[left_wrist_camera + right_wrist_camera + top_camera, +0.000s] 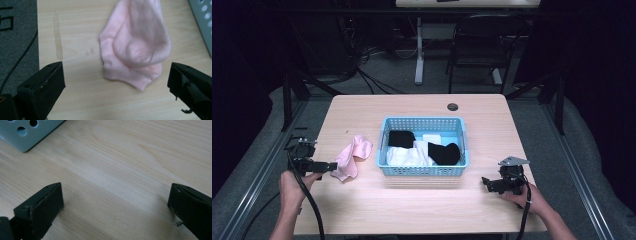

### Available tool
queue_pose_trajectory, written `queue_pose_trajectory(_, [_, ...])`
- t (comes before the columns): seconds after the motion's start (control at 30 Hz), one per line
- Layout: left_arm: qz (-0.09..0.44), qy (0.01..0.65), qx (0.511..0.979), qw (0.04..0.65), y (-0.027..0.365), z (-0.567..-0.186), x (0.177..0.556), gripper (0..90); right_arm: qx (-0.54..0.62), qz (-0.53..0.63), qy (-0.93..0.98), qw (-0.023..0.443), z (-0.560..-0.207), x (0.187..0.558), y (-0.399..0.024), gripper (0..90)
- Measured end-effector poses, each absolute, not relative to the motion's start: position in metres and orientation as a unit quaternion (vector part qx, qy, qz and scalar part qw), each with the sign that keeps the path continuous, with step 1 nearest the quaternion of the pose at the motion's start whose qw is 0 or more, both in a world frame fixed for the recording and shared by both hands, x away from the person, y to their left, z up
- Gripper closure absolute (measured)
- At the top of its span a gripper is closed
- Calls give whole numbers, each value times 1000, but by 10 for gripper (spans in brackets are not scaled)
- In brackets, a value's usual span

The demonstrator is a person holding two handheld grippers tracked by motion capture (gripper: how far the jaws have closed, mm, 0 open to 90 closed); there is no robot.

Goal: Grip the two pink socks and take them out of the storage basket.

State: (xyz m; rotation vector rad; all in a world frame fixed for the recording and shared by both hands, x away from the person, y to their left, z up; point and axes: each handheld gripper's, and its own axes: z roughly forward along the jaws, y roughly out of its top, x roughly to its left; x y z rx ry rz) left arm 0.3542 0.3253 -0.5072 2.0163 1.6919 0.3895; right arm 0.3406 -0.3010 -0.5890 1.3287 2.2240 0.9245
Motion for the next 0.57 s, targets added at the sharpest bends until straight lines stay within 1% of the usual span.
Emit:
queue_pose_trajectory(0.23, [134,628,729,239,333,-533,337,3,475,332,791,195,-590,341,-301,0])
queue_pose_trajectory(0.57, [137,630,725,243,342,-548,328,1,475,332,791,195,-589,341,-301,0])
